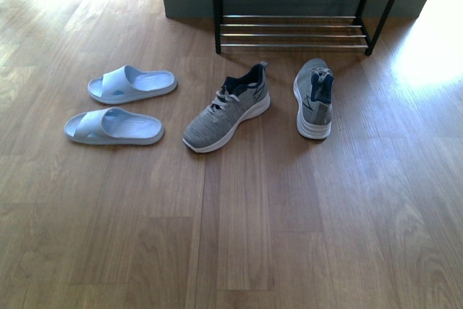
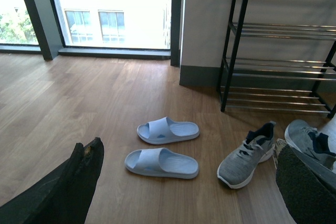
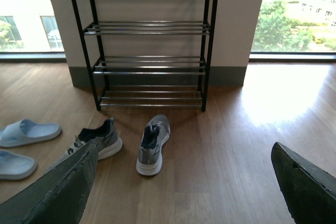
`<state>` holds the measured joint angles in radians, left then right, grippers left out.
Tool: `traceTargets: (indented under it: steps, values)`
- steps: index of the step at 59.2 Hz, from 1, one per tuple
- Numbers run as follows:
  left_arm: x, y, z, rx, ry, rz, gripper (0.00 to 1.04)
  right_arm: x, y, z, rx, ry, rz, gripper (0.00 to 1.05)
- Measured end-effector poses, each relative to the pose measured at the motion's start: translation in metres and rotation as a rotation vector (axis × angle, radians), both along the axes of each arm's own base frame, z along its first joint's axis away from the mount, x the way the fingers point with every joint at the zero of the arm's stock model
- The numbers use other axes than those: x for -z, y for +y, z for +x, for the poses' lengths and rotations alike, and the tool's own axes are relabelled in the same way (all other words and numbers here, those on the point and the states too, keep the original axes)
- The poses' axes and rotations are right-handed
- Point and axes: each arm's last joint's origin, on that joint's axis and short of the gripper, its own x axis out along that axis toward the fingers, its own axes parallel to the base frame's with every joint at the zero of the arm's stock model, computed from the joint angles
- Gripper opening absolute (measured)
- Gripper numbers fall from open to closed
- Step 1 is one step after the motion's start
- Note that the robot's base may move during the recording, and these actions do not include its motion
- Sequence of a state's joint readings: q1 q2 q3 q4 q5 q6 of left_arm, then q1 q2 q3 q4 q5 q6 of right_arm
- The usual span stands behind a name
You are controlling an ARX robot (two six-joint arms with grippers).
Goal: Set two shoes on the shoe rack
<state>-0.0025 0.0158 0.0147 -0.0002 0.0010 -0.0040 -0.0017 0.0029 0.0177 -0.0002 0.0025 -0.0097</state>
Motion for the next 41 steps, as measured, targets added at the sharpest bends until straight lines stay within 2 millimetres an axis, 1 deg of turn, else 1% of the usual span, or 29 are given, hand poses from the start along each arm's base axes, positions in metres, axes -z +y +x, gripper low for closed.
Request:
traceTargets:
  steps: [41]
  values:
    - [0.0, 0.0, 0.0, -0.001, 0.0, 0.0, 0.95, 0.0, 0.0001, 0.0, -0.003, 0.0, 0.0, 0.96]
